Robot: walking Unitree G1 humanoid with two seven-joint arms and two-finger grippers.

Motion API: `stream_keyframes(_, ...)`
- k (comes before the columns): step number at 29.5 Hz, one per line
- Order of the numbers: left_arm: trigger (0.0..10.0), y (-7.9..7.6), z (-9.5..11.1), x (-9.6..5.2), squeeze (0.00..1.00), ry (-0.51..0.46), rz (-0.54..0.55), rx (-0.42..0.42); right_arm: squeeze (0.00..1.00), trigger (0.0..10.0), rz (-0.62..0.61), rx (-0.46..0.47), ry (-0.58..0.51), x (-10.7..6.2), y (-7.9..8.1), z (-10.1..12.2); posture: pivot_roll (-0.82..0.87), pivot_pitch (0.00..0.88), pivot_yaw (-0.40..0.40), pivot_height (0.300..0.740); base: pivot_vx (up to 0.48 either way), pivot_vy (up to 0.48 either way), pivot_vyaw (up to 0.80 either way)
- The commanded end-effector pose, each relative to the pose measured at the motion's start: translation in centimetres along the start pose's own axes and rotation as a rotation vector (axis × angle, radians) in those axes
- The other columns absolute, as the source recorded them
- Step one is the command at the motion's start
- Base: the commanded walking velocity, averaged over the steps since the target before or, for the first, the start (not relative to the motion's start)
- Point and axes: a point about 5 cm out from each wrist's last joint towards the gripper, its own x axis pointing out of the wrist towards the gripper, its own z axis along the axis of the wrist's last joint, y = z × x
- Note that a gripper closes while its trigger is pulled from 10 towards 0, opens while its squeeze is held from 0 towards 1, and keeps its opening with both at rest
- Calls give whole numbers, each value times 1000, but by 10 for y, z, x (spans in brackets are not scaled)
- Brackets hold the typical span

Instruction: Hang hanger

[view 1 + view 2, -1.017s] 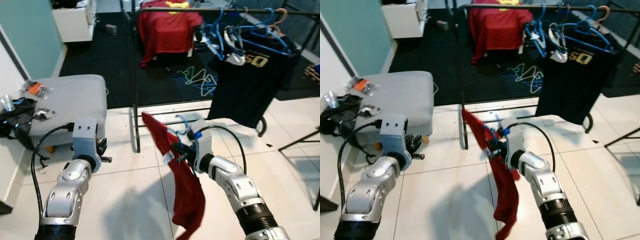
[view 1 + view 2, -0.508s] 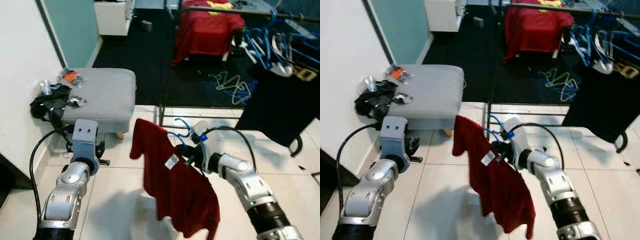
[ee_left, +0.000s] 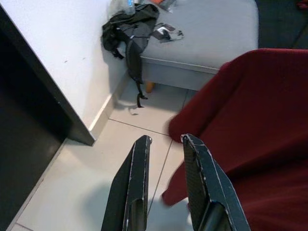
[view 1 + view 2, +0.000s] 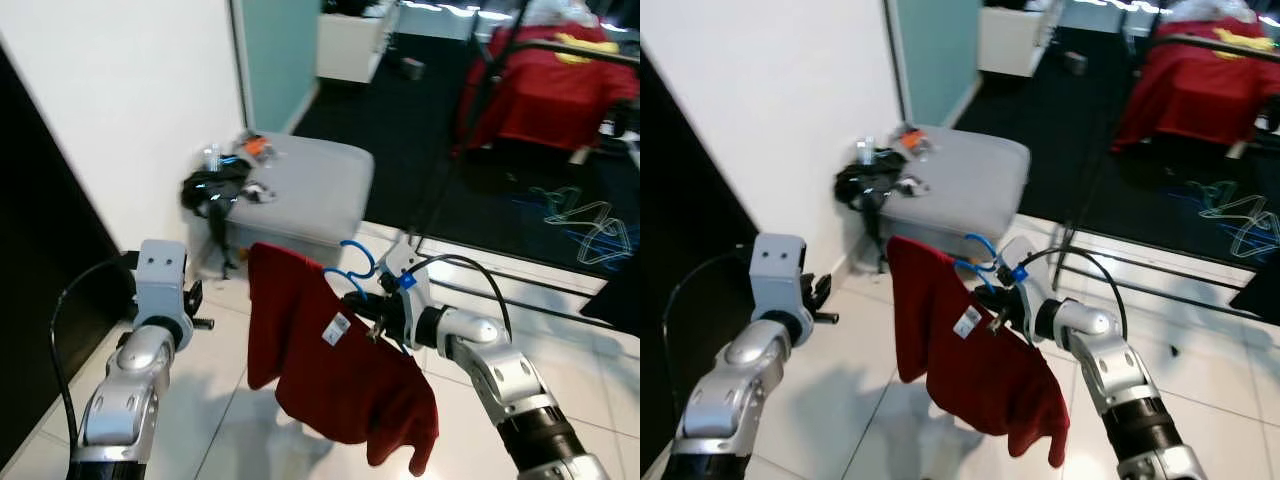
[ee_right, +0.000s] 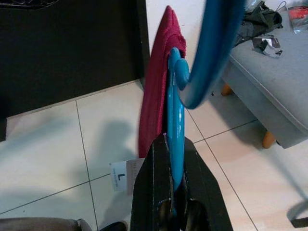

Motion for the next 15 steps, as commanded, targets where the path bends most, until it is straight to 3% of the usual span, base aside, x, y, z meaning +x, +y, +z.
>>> stream_keyframes(1,10000,-4,-1,1,0,16,-20,4,0,10000,-9,-2,0,-2,-1,0,-11,111,-35,740,0,0,0)
stream_keyframes(15,10000,-10,-3,0,0,52,-45,-3,0,10000,-43,4,18,-3,0,-6,-11,122,-28,740,0,-470,0)
